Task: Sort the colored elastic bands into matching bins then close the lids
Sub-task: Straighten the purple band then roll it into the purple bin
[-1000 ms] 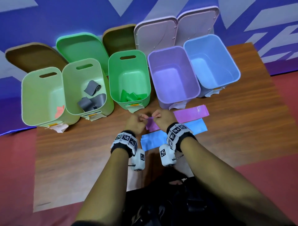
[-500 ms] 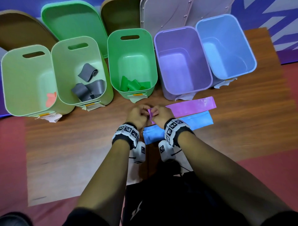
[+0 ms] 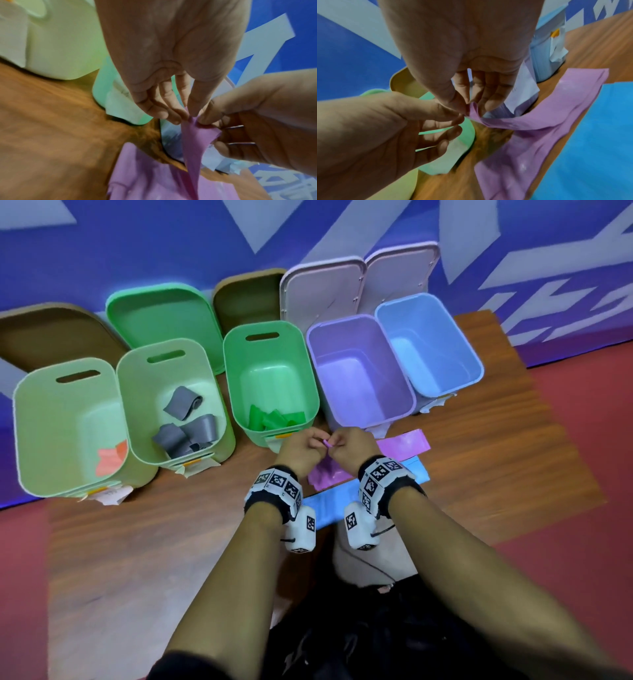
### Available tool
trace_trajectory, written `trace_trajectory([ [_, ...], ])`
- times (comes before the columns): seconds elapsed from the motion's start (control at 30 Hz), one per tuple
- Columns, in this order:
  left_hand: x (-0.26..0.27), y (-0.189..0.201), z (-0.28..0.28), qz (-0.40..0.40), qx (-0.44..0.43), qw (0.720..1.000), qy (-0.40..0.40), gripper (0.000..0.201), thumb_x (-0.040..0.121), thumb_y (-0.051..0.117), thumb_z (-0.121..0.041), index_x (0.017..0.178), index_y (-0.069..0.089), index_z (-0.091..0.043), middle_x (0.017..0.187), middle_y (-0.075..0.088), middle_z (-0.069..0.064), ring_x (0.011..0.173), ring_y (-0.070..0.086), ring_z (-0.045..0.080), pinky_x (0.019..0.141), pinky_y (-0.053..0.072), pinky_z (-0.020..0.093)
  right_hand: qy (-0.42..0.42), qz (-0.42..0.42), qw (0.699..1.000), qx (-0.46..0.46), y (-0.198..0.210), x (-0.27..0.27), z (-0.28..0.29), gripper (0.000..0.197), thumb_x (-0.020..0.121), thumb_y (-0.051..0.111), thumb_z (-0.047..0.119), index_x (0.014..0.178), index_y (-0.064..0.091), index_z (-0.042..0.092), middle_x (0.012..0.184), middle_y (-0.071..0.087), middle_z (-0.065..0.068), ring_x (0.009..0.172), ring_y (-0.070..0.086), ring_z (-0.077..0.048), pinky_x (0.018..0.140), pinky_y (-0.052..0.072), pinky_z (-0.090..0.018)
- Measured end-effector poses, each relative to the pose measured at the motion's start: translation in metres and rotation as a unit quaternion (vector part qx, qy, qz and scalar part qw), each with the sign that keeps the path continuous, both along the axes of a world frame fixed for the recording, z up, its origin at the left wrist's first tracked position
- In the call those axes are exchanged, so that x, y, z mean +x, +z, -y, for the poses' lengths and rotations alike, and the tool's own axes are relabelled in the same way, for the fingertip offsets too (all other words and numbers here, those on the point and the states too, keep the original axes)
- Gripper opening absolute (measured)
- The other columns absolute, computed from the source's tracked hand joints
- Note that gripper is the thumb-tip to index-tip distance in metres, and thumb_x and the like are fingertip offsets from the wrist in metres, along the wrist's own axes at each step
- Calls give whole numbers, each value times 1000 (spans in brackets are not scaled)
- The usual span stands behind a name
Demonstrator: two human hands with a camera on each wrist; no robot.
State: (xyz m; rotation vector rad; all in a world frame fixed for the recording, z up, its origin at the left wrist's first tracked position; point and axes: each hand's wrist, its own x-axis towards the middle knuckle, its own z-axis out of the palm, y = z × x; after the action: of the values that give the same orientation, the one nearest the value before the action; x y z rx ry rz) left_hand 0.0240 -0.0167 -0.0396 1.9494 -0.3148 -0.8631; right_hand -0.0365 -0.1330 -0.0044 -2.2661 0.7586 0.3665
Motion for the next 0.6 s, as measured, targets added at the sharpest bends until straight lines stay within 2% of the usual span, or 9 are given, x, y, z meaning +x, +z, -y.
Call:
trace_trajectory([
  [0.07,0,13,9,19,1,1000,-14,33,78,54,5,82,64,-27,73,65,-1,67,55,10,67,41,22,-5,14,1000,4,13,-1,9,11,82,63,11,85,72,17,88,71,-5,93,65,-26,74,44,-25],
  [0.23,-1,48,33,93,25,995,17,27,78,55,2,85,68,-21,71,65,-4,75,61,14,71,44,21,-7,53,998,18,43,-1,37,9,79,63,15,78,71,19,79,67,3,87,61,-21,77,48,-27],
  [0.37,-16,67,59,131,15,990,51,18,76,60,-9,75,64,-27,71,64,-7,85,67,28,83,52,33,4,99,994,38,62,-12,69,7,79,64,19,75,69,17,80,70,1,84,63,-23,71,48,-28],
  [0.47,-35,80,86,155,-10,984,85,22,80,66,-5,78,63,-27,71,64,-8,69,61,14,76,51,29,2,128,991,43,79,-23,95,8,78,62,19,74,68,18,81,70,2,85,63,-23,75,51,-29],
  [0.6,-49,107,118,192,-62,971,127,22,83,67,-7,79,62,-28,73,62,-11,61,54,-1,71,46,22,-9,189,981,48,104,-34,126,14,84,59,16,75,68,19,80,69,4,85,62,-20,75,46,-26],
])
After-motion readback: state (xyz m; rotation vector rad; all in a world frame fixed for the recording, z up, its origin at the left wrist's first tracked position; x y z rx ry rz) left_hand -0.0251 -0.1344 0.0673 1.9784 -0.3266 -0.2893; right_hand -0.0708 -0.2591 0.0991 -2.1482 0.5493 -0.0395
